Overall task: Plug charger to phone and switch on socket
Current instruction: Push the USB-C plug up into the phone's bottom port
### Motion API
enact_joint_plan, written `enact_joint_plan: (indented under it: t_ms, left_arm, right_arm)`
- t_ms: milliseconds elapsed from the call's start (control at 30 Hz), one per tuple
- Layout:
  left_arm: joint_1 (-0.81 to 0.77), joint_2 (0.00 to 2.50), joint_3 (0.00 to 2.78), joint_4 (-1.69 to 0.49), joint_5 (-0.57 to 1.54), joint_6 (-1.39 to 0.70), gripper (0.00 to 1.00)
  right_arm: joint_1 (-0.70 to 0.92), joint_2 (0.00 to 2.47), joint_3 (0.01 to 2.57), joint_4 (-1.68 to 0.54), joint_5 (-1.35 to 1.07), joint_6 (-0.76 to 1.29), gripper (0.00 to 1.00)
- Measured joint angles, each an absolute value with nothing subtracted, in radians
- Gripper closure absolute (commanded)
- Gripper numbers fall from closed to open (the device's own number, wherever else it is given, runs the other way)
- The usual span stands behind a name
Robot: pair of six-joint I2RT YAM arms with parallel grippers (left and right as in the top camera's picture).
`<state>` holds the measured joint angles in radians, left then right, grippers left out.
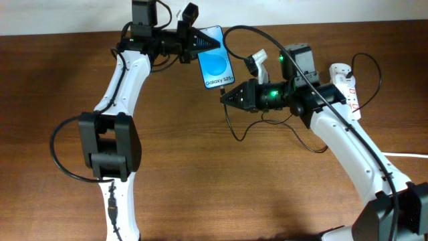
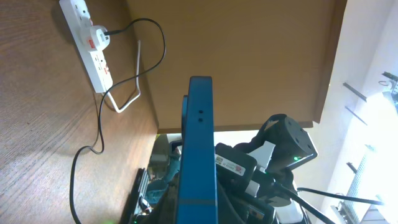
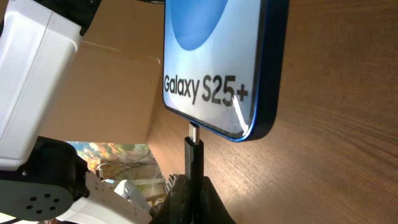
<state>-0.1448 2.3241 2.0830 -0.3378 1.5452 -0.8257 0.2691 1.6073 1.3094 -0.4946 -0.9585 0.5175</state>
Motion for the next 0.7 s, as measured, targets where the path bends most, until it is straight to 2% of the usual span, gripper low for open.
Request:
enact_joint_plan:
  t_ms: [700]
  left_arm:
    - [-0.150,2.324,2.083,-0.337,1.546,-0.826,1.00]
  right_arm:
    - [0.269,1.644,1.307,-0.443,-0.992,0.543,0.96]
